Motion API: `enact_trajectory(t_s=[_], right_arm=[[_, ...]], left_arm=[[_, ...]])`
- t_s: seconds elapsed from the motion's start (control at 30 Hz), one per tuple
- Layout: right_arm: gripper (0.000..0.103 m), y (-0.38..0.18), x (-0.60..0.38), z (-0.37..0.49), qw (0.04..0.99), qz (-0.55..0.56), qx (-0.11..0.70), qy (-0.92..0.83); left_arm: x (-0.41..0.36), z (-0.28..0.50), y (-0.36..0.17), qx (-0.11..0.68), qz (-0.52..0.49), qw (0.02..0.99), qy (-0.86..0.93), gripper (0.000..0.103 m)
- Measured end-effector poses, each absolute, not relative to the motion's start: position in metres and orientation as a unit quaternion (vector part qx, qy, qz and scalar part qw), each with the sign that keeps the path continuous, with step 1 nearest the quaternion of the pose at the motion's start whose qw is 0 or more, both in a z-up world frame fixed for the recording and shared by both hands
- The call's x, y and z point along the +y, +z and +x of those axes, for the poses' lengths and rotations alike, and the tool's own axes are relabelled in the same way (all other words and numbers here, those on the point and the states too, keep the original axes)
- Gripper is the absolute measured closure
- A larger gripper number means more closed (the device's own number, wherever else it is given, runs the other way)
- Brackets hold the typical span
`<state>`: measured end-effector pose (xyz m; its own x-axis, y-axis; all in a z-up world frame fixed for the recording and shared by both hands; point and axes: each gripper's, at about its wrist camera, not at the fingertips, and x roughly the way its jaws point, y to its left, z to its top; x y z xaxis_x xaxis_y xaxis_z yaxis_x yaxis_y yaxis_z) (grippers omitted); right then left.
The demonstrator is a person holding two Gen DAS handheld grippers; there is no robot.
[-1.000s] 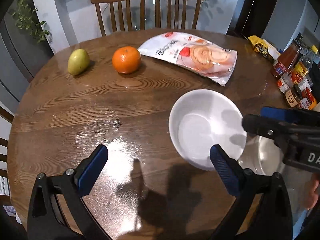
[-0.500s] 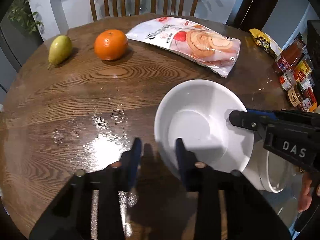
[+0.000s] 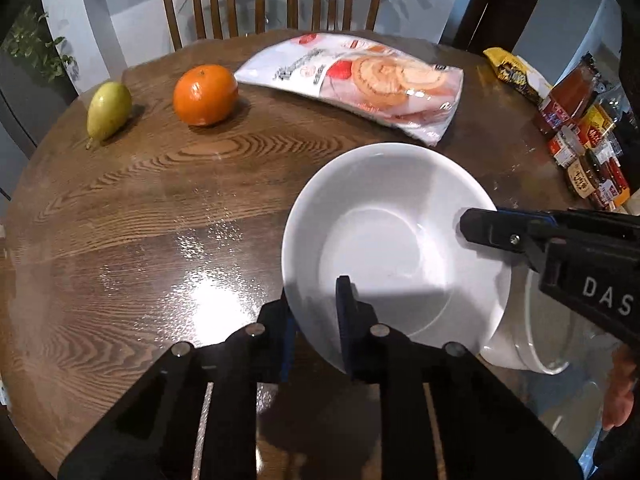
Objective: Organize plates and bowls
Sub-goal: 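Carry the smaller white bowl with both grippers and lower it into the large bowl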
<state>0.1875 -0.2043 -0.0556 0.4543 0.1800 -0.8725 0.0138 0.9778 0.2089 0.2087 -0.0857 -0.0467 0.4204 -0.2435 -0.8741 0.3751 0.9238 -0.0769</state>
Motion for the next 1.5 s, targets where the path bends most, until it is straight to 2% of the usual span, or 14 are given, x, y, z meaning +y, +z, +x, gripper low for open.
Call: enact_trajectory(t_s=[0.4,0.67,1.03,1.5], right_arm=[[0.096,0.002,-0.205,0.115,0.883,0.140,0.442,0.069],[0.096,0.018,-0.204,0.064,0.899,0.147,0.408,0.063],[0.096,0.024,-0.220,-0.008,0.911,0.164,0.378,0.030],[0.096,-0.001,-0.255,-0.068,0.896,0.208,0.391,-0.017]], left_arm=[[-0.076,0.143,0.018,0.416,0.096,0.884,-0.191,0.087],[-0.080,0.097,0.040,0.380,0.109,0.895,-0.208,0.087],[-0.099,0.044,0.045,0.356,0.133,0.891,-0.246,0.087],[-0.136,0.004,0.026,0.361,0.171,0.866,-0.300,0.087]])
